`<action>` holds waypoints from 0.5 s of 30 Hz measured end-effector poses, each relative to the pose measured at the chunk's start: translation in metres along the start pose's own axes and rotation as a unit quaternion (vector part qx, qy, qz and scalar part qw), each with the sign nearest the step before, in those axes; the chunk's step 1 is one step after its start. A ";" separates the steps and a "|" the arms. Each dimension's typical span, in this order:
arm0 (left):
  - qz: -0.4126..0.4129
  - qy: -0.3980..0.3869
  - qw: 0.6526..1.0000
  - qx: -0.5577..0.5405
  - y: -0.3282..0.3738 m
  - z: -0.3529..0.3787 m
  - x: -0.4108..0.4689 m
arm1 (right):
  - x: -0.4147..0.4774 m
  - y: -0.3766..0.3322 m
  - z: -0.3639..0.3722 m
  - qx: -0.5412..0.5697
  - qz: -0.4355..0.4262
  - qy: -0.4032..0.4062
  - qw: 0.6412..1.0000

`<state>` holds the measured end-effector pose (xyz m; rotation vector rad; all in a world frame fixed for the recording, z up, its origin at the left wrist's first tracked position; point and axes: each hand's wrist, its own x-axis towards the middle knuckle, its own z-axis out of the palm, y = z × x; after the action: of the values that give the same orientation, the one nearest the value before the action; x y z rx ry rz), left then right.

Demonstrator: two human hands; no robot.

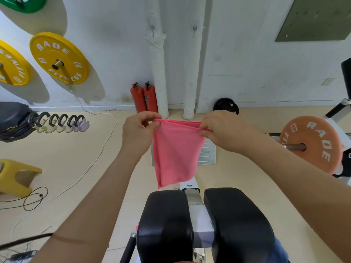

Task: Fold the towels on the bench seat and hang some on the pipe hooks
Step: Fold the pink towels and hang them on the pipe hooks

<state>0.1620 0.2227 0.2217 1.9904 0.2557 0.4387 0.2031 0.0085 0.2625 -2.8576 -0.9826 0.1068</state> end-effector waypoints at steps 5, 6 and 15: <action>0.077 0.038 0.996 0.016 -0.001 -0.015 -0.001 | 0.000 -0.003 0.010 0.010 -0.057 0.162 0.985; 0.090 0.035 0.995 0.026 -0.006 -0.020 -0.009 | -0.005 -0.006 0.016 0.008 -0.075 0.196 0.978; -0.022 -0.132 0.980 0.146 -0.150 -0.021 -0.134 | -0.092 -0.055 0.193 -0.075 -0.087 0.041 0.993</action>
<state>0.0335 0.2573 0.0692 2.2978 0.2052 0.1079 0.0765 0.0118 0.0817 -2.8640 -1.2671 -0.1031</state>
